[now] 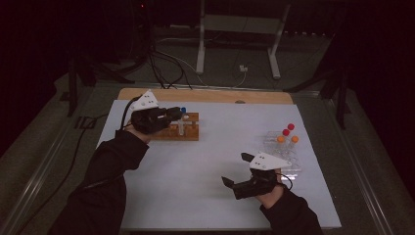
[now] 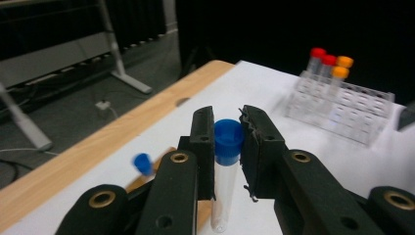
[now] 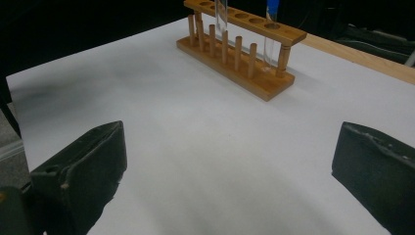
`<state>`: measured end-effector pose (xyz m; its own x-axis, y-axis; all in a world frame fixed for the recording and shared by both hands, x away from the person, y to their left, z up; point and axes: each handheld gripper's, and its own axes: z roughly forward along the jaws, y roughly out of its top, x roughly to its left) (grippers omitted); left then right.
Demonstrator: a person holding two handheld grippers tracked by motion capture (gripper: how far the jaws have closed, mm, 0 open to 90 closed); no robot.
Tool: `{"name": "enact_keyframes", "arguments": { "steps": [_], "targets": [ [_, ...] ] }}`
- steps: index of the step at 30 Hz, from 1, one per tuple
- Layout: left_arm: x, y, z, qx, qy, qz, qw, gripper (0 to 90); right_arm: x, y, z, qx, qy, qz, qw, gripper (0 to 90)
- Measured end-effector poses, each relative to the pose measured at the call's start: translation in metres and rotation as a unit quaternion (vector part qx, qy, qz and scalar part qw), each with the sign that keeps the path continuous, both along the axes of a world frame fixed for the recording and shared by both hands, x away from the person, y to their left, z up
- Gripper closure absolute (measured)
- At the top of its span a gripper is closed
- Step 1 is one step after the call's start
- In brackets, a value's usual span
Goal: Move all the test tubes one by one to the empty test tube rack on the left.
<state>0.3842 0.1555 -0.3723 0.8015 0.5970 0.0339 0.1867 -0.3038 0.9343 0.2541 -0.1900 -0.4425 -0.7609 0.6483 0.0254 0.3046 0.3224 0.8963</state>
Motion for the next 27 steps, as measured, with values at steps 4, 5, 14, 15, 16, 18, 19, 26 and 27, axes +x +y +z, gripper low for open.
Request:
{"name": "enact_keyframes", "arguments": {
  "steps": [4, 5, 14, 15, 16, 18, 19, 26, 27],
  "targets": [
    [0.009, 0.003, 0.003, -0.001, -0.008, 0.015, 0.9998, 77.6, 0.000, -0.002, 0.000, 0.001, -0.001, -0.002, 1.0000, 0.0],
    [0.012, 0.004, 0.003, -0.001, -0.010, 0.018, 0.9998, 77.6, 0.001, -0.002, 0.000, 0.002, 0.001, -0.001, 1.0000, 0.0],
    [0.038, 0.008, -0.002, -0.011, -0.023, 0.064, 0.9977, 77.6, 0.001, -0.004, -0.001, 0.002, -0.001, -0.003, 1.0000, 0.0],
    [0.041, 0.008, -0.004, -0.009, -0.020, 0.067, 0.9975, 77.6, 0.001, -0.004, -0.001, 0.002, 0.000, -0.002, 1.0000, 0.0],
    [0.044, 0.008, -0.006, -0.013, -0.018, 0.070, 0.9973, 77.6, 0.001, -0.005, -0.001, 0.001, -0.001, -0.003, 1.0000, 0.0],
    [0.048, 0.009, -0.010, -0.012, -0.019, 0.080, 0.9965, 77.7, 0.002, -0.005, -0.001, 0.003, 0.001, -0.003, 1.0000, 0.0],
    [0.051, 0.009, -0.012, -0.017, -0.017, 0.083, 0.9962, 77.6, 0.002, -0.005, -0.002, 0.001, 0.001, -0.004, 1.0000, 0.0],
    [0.059, 0.007, -0.026, -0.020, -0.010, 0.091, 0.9956, 77.6, 0.002, -0.007, -0.003, 0.001, 0.004, -0.003, 1.0000, 0.0],
    [0.060, 0.006, -0.028, -0.013, -0.011, 0.090, 0.9958, 77.6, 0.002, -0.007, -0.003, 0.002, 0.004, -0.003, 1.0000, 0.0]
  ]
}}
